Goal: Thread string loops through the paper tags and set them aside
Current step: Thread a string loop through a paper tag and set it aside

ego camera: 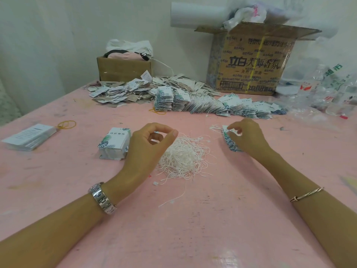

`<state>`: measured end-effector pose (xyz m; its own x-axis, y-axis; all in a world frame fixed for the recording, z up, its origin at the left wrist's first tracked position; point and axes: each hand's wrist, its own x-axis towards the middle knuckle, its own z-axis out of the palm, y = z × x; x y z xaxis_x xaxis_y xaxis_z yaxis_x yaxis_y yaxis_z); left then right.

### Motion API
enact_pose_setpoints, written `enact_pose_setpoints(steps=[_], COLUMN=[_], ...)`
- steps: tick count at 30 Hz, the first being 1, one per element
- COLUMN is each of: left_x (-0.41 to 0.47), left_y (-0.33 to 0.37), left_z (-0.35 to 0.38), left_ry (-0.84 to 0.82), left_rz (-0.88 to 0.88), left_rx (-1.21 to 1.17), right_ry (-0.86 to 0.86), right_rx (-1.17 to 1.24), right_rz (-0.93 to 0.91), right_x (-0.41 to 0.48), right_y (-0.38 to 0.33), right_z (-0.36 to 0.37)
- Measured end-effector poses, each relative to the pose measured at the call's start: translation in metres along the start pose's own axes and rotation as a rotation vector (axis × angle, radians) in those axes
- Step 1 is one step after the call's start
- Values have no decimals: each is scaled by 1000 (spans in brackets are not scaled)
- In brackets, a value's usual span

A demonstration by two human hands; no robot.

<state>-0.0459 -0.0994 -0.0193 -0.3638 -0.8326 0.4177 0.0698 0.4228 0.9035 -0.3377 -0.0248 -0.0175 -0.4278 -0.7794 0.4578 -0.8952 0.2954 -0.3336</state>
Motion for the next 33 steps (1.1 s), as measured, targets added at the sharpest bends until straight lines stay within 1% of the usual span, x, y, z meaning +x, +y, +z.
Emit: enact_pose_setpoints(steps=[2, 6, 8, 10, 15, 19, 24, 29, 33], left_x=[0, -2, -3, -5, -8, -9, -7, -7, -7], left_y=[-1, -1, 0, 1, 3, 3, 3, 1, -3], left_z=[-1, 0, 0, 1, 0, 0, -1, 1, 1], left_ry=[-18, -44, -61, -90, -185, -240, -197, -201, -229], left_rz=[58, 150, 207, 252, 286, 288, 309, 317, 307], left_rx=[69, 194, 277, 353, 474, 501, 464, 493, 528], right_ry=[-2, -163, -205, -221, -216, -190, -191, -206, -191], right_rx=[134, 378, 421, 451, 454, 506, 657, 659, 777], right_rz=[-140, -387, -470, -503, -520, -469, -346, -342, -308], right_x=[-9, -36, -46, -51, -53, -51, -51, -54, -52], right_y=[-30, -83, -98, -104, -105, -105, -106, -111, -114], right_z=[-6, -11, -10, -9, -4, -4, -8, -11, -13])
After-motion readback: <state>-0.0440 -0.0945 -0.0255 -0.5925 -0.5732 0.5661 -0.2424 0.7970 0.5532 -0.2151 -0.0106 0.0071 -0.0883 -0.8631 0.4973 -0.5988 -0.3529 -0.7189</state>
